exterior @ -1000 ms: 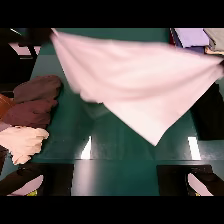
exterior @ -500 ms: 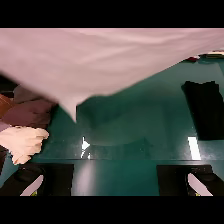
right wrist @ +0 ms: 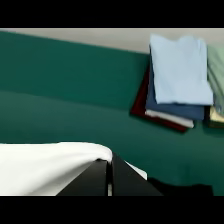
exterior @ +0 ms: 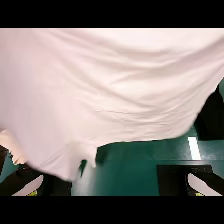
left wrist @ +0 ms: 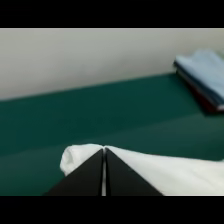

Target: Fold the shirts.

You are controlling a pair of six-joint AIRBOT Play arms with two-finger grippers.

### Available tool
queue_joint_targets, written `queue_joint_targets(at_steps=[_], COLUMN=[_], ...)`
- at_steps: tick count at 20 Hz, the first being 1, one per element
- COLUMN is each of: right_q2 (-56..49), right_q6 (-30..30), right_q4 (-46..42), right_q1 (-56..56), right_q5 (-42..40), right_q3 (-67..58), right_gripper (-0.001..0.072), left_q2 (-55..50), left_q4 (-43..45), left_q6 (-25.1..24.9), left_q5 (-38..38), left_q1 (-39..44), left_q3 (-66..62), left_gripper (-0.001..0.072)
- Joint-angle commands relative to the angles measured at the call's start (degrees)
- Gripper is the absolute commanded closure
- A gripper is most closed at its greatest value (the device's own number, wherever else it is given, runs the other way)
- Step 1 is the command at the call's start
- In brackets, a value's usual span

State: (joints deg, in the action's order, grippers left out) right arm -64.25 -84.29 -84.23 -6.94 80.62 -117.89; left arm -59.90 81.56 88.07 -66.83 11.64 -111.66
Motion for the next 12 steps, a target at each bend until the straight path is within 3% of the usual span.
queue_joint_targets(at_steps=[1,6,7,8,9,11,12], right_q2=[-8.44,-23.17,-25.57,-27.69,-29.83,-32.57,-33.2], right_q6=[-0.02,1.27,1.27,1.27,1.27,1.27,1.27], right_q4=[0.98,1.73,2.1,2.12,2.19,2.16,2.32], right_q1=[-0.02,-0.02,0.0,0.0,0.0,0.02,0.11], right_q5=[2.01,-1.27,-1.55,-1.49,-0.87,1.51,3.1], right_q3=[8.17,16.83,16.31,14.93,12.66,7.91,5.95], right_gripper=[0.0699,0.0697,0.0696,0.0696,0.0678,0.0341,0.0341], left_q2=[-11.04,-27.56,-29.62,-31.06,-31.61,-30.99,-30.01], left_q4=[0.33,3.56,4.33,4.57,4.57,4.52,4.5], left_q6=[0.24,-0.02,-0.07,0.02,0.04,0.09,0.09], left_q5=[-3.19,-0.26,0.55,1.75,2.69,3.04,1.51], left_q1=[-0.02,-0.04,-0.07,-0.44,-0.94,-2.36,-3.61], left_q3=[7.1,14.58,14.56,14.56,14.56,14.51,14.51], left_gripper=[0.0681,0.0677,0.0491,0.02,0.0168,0.0167,0.0167])
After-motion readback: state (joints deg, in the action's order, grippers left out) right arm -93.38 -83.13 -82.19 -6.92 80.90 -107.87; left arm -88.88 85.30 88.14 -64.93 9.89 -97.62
